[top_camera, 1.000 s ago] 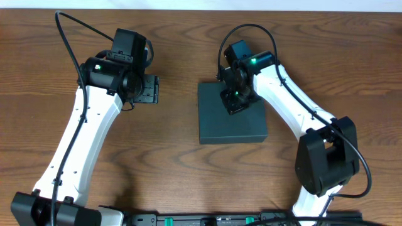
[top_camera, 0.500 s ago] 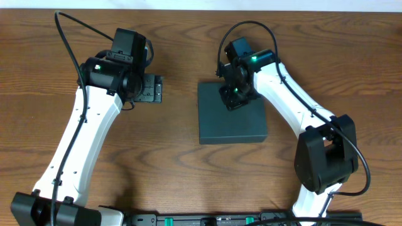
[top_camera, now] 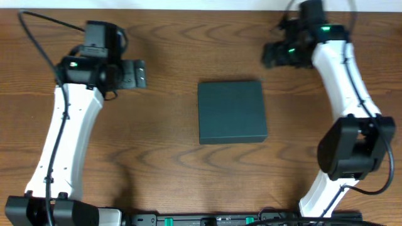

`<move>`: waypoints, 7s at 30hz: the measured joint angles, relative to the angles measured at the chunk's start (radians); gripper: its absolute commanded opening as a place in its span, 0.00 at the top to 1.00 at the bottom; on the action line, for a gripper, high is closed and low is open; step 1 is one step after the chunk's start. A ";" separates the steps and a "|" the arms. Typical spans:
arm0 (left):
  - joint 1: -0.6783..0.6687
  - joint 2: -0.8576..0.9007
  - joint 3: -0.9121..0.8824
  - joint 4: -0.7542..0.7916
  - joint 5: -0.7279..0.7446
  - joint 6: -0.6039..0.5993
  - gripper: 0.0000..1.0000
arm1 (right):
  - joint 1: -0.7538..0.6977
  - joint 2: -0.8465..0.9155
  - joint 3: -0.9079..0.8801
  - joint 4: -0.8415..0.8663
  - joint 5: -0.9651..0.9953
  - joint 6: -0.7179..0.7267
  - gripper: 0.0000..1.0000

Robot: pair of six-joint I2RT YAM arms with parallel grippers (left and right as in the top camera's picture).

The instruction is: Pack container

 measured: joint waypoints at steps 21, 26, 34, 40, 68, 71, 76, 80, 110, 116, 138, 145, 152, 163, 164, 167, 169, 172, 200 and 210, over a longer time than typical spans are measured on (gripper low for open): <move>0.039 -0.365 -0.402 0.070 0.041 0.074 0.01 | -0.159 -0.334 -0.379 0.071 0.056 -0.019 0.01; 0.039 -0.571 -0.477 0.069 0.048 0.074 0.01 | -0.116 -0.629 -0.626 0.175 0.065 -0.011 0.01; 0.039 -0.846 -0.596 0.093 0.033 0.074 0.01 | 0.002 -0.957 -0.953 0.251 0.130 0.016 0.01; 0.039 -0.910 -0.613 0.103 0.014 0.074 0.01 | 0.048 -1.086 -1.001 0.255 0.185 0.035 0.01; 0.039 -0.906 -0.615 0.100 0.010 0.074 0.01 | 0.048 -1.132 -1.004 0.226 0.215 0.041 0.01; 0.039 -0.906 -0.615 0.100 0.010 0.074 0.01 | 0.048 -1.239 -1.007 0.209 0.230 0.030 0.01; 0.039 -0.906 -0.615 0.100 0.010 0.074 0.01 | 0.048 -1.490 -1.009 0.141 0.224 -0.019 0.01; 0.039 -0.906 -0.616 0.099 0.010 0.074 0.02 | 0.048 -1.689 -1.013 0.077 0.220 -0.047 0.01; 0.039 -0.905 -0.619 0.100 0.010 0.074 0.01 | 0.054 -1.977 -1.795 0.921 0.225 -0.084 0.01; 0.039 -0.905 -0.619 0.100 0.010 0.074 0.01 | 0.056 -1.977 -1.795 0.899 0.203 -0.087 0.01; 0.039 -0.905 -0.619 0.100 0.010 0.074 0.01 | 0.047 -1.977 -1.795 0.906 0.261 -0.004 0.01; 0.039 -0.905 -0.619 0.100 0.010 0.074 0.01 | 0.047 -1.977 -1.795 0.906 0.261 -0.002 0.01; 0.039 -0.905 -0.619 0.100 0.010 0.074 0.01 | 0.047 -1.977 -1.795 0.906 0.261 -0.002 0.01; 0.039 -0.905 -0.619 0.100 0.010 0.074 0.01 | 0.047 -1.977 -1.795 0.906 0.261 -0.002 0.01; 0.039 -0.905 -0.619 0.100 0.010 0.074 0.01 | 0.047 -1.977 -1.795 0.906 0.261 -0.002 0.01; 0.039 -0.906 -0.619 0.100 0.010 0.074 0.01 | 0.047 -1.977 -1.795 0.906 0.261 -0.002 0.01; 0.039 -0.925 -0.619 0.098 0.010 0.074 0.01 | 0.047 -1.977 -1.795 0.906 0.261 -0.002 0.01; 0.039 -0.988 -0.619 0.056 0.015 0.074 0.01 | 0.047 -1.977 -1.795 0.906 0.261 -0.002 0.01; -0.055 -1.541 -1.225 0.888 0.085 0.163 0.01 | 0.047 -1.977 -1.795 0.906 0.263 0.002 0.01; -0.064 -1.541 -1.355 0.931 0.031 0.182 0.02 | 0.047 -1.977 -1.795 0.906 0.263 0.003 0.01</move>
